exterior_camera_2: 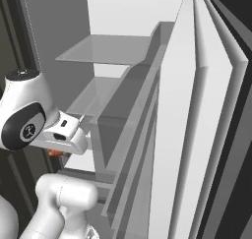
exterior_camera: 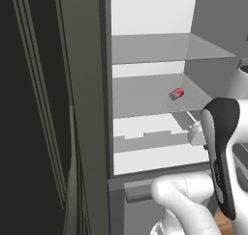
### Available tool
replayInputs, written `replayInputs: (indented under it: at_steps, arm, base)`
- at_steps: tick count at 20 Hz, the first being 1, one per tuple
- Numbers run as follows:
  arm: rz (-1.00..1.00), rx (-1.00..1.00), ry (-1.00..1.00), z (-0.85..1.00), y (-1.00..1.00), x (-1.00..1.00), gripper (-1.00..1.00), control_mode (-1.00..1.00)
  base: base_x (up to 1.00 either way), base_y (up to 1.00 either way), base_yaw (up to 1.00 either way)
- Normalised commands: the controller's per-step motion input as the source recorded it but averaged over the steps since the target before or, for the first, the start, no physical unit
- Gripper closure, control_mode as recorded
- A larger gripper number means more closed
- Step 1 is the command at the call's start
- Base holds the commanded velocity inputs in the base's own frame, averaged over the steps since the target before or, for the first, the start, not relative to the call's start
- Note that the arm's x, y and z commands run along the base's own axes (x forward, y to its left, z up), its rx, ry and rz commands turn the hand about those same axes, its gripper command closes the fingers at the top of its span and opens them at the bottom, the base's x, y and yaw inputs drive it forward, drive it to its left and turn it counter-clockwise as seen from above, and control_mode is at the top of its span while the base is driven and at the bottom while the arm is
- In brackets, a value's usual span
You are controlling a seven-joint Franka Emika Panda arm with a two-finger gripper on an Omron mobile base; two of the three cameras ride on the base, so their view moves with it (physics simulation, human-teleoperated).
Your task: Pick sweet potato from the fridge and place it on the plate on the counter.
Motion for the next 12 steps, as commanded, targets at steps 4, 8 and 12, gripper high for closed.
replayInputs:
  at_steps: [4, 8, 12]
  arm:
    - [0.0, 0.0, 0.0, 0.0, 0.0, 0.0, 1.0, 1.0]
    - [0.0, 0.0, 0.0, 0.0, 0.0, 0.0, 1.0, 1.0]
    - [0.0, 0.0, 0.0, 0.0, 0.0, 0.0, 1.0, 1.0]
  base:
    - [-0.43, 0.0, 0.0]
    - [-0.9, 0.0, -0.06]
    - [-1.0, 0.08, -0.11]
